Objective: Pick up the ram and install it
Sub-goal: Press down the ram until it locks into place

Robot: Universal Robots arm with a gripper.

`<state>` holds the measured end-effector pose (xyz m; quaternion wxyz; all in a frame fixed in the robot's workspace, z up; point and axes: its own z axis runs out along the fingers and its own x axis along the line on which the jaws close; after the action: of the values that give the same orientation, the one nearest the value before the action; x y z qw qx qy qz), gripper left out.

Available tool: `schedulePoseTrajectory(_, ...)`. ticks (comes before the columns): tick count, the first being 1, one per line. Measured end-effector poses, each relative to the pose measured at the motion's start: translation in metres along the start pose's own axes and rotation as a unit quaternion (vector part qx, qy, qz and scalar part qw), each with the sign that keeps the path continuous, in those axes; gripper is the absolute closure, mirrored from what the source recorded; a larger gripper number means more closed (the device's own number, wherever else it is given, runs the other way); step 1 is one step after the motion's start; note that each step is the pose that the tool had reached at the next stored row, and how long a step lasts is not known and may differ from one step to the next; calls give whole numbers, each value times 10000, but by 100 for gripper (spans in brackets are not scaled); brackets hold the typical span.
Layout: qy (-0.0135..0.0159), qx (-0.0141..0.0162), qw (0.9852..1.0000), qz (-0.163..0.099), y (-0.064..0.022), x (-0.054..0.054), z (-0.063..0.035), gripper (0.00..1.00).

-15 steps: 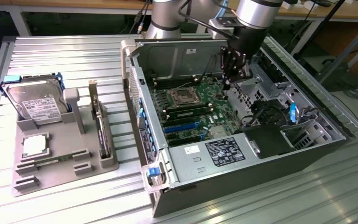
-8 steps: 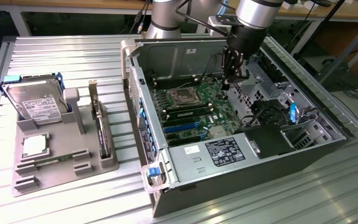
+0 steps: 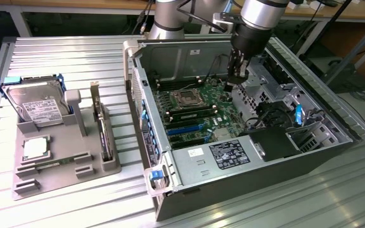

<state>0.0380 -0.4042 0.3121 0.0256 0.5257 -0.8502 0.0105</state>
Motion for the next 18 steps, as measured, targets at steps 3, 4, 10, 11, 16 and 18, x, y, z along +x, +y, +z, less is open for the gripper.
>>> schedulePoseTrajectory(3, -4, -21, 9993, 377, 0, 0, 0, 89)
schedulePoseTrajectory(4, -4, -25, 9989, 462, 0, 0, 0, 89)
schedulePoseTrajectory(10, -15, -21, 9955, 951, 4, -4, -65, 89)
schedulePoseTrajectory(11, -17, -22, 9949, 1005, 4, -4, -71, 89)
schedulePoseTrajectory(16, -23, -56, 9847, 1742, 4, -3, -88, 89)
schedulePoseTrajectory(18, -25, -64, 9817, 1903, 4, -3, -88, 89)
